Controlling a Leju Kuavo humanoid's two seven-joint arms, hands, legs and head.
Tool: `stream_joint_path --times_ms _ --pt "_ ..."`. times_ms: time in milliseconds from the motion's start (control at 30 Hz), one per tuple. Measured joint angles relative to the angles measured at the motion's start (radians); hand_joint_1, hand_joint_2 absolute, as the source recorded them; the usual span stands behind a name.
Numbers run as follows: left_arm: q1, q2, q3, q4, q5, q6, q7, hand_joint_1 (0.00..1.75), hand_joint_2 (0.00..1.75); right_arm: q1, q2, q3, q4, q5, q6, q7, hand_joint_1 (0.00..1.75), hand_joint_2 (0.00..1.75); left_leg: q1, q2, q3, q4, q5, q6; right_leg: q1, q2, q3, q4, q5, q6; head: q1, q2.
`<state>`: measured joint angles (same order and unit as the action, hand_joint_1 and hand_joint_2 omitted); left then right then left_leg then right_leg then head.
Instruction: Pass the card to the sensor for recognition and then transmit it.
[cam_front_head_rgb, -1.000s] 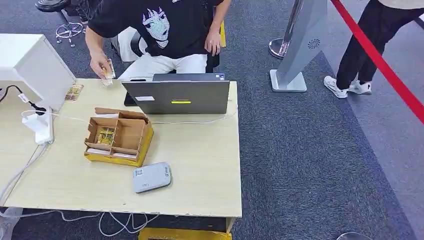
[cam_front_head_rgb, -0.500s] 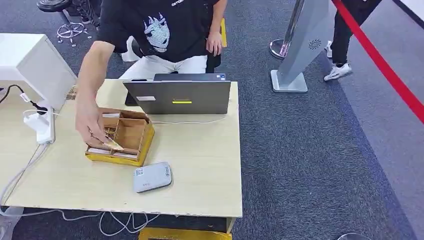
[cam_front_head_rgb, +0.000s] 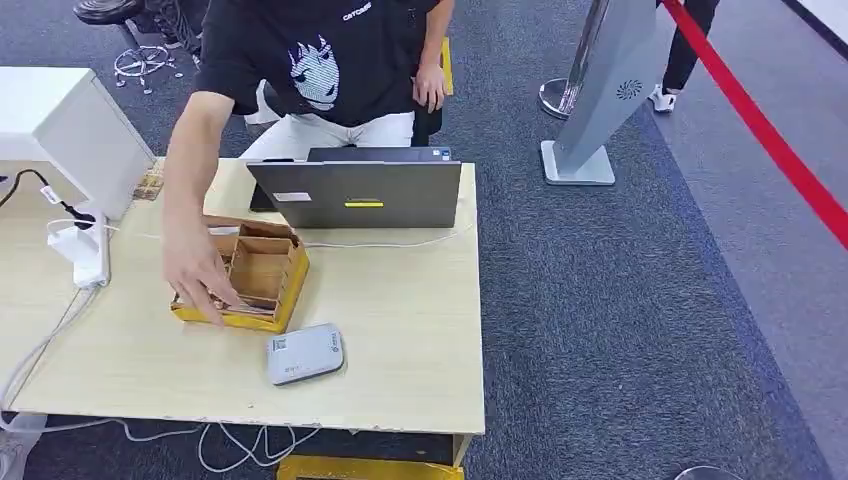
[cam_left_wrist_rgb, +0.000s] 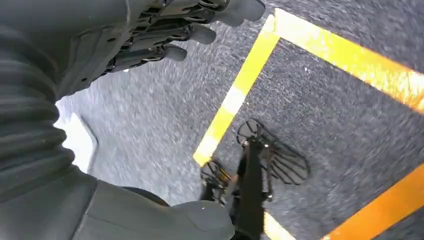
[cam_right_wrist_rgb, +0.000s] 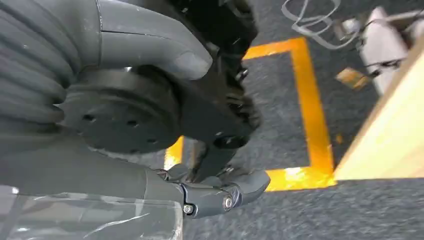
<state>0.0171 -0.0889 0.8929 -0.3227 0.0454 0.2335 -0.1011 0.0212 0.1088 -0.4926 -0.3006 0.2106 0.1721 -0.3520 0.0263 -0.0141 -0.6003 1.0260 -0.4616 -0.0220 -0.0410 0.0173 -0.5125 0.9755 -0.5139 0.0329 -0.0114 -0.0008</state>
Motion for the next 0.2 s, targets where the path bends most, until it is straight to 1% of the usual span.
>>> stream_joint_path --times_ms 200 --pt "0.026 0.021 -0.183 0.0 -0.011 -0.049 0.02 0.0 1.75 0.027 -0.021 0.099 -0.018 -0.044 -0.037 0.076 0.0 1.75 0.0 0.0 0.0 0.0 0.0 0.0 0.0 0.0 0.0 0.0 0.0 0.0 0.0 0.0"
